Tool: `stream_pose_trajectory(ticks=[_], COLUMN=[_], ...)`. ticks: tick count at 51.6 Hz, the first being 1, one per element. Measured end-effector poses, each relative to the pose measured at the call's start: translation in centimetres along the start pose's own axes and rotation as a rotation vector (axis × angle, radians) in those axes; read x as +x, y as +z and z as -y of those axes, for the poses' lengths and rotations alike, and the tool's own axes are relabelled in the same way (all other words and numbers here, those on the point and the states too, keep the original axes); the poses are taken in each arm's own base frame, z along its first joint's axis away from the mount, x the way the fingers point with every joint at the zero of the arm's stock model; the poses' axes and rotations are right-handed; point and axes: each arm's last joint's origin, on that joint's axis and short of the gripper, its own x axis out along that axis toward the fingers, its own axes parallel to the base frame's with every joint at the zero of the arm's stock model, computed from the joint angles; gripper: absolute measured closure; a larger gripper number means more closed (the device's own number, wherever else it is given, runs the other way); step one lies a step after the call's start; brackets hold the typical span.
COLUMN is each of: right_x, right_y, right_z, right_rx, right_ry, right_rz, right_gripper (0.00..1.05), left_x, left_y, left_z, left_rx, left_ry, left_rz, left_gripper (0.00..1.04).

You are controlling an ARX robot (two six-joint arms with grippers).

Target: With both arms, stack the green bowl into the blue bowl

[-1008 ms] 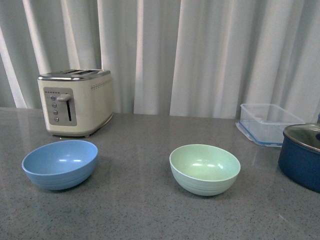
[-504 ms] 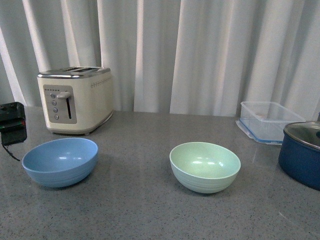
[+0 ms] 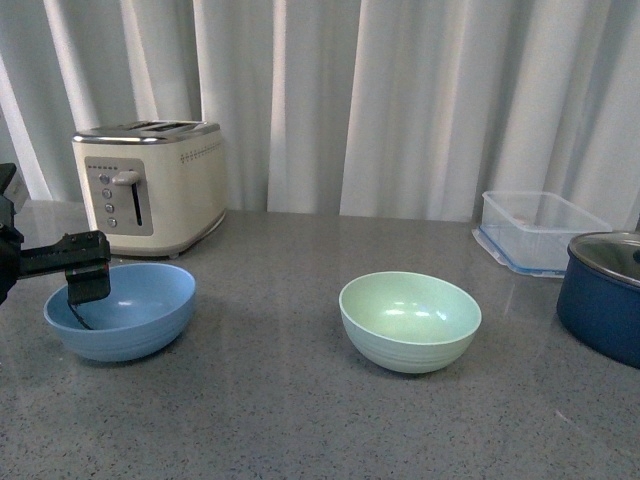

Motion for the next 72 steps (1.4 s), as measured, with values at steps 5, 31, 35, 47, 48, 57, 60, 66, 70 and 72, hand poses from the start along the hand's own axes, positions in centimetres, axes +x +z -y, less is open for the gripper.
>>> stream_pose_trajectory(ticks=[5, 31, 35, 47, 48, 57, 60, 66, 70, 72], right_x=[0.0, 0.0, 0.0, 0.0, 0.0, 0.0, 0.0, 0.0, 0.0, 0.0], right_y=[0.0, 0.0, 0.0, 0.0, 0.0, 0.0, 0.0, 0.0, 0.0, 0.0], right_z=[0.0, 0.0, 0.0, 0.0, 0.0, 0.0, 0.0, 0.0, 0.0, 0.0], right_rx=[0.000, 0.000, 0.000, 0.000, 0.000, 0.000, 0.000, 0.000, 0.000, 0.000], right_ry=[0.000, 0.000, 0.000, 0.000, 0.000, 0.000, 0.000, 0.000, 0.000, 0.000], right_rz=[0.000, 0.000, 0.000, 0.000, 0.000, 0.000, 0.000, 0.000, 0.000, 0.000], right_gripper=[0.10, 0.10, 0.10, 0.10, 0.10, 0.10, 0.10, 0.10, 0.10, 0.10], left_x=[0.6, 1.1, 0.7, -2.0, -2.1, -3.4, -3.5, -3.4, -3.2, -3.0], left_y=[-0.1, -0.7, -0.4, 1.4, 1.5, 1.6, 1.2, 0.8, 0.6, 0.5], left_z=[0.2, 1.7, 1.8, 2.2, 2.2, 3.9, 4.8, 6.3, 7.1, 7.6], left_rx=[0.004, -0.022, -0.036, -0.064, -0.065, -0.064, -0.056, -0.052, -0.049, -0.047], left_ry=[0.011, 0.006, 0.000, -0.035, -0.038, -0.093, -0.113, -0.140, -0.151, -0.158], left_rz=[-0.005, -0.025, -0.016, 0.055, 0.059, 0.065, 0.057, 0.040, 0.032, 0.028], left_gripper=[0.09, 0.95, 1.01, 1.01, 1.01, 1.01, 1.01, 1.01, 1.01, 1.01])
